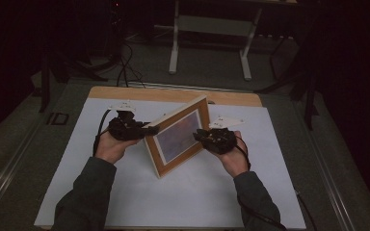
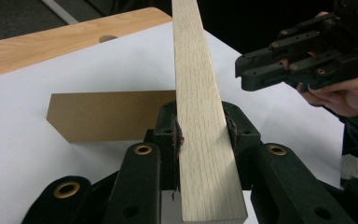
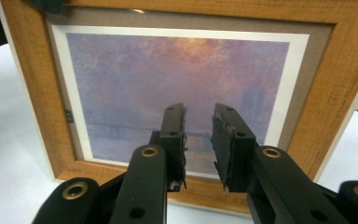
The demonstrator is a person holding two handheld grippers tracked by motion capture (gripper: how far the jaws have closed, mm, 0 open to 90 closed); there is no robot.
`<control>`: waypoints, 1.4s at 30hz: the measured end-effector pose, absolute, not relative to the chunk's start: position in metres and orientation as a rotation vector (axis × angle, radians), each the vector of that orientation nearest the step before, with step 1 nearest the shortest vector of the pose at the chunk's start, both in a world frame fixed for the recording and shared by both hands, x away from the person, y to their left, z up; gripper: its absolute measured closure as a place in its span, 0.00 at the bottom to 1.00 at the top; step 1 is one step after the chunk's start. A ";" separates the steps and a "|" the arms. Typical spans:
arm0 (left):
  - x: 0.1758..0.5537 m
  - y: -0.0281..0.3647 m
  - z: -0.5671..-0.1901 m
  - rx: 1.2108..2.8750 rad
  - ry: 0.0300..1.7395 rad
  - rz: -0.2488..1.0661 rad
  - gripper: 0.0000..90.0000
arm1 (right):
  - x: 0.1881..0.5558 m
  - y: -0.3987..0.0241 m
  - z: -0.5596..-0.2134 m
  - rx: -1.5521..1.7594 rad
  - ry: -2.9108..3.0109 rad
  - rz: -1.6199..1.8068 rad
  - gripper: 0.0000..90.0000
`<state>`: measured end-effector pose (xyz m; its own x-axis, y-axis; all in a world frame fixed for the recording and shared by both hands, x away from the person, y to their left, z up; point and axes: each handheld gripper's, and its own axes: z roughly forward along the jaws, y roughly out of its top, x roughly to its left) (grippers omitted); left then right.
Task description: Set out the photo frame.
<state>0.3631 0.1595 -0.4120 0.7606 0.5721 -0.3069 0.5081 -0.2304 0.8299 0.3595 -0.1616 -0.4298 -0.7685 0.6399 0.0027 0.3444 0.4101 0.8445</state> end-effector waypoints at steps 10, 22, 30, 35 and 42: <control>0.365 0.159 -0.413 1.884 0.799 0.047 0.80 | 0.362 -0.168 -0.430 0.884 2.333 1.298 0.80; 0.367 0.155 -0.413 1.888 0.738 -0.017 0.80 | 0.365 -0.177 -0.430 0.917 2.307 1.281 0.79; 0.359 0.151 -0.410 1.902 0.794 0.079 0.78 | 0.370 -0.187 -0.433 0.963 2.273 1.256 0.78; 0.348 0.153 -0.411 1.891 0.829 0.143 0.73 | 0.375 -0.190 -0.434 0.995 2.249 1.236 0.78; 0.329 0.155 -0.418 1.869 0.882 0.225 0.69 | 0.382 -0.193 -0.435 1.027 2.224 1.235 0.78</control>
<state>0.3289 0.1553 -0.4185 0.7152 0.6615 -0.2257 0.4719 -0.2189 0.8540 0.3822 -0.1935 -0.4348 -0.6523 0.7579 0.0091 0.4084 0.3413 0.8466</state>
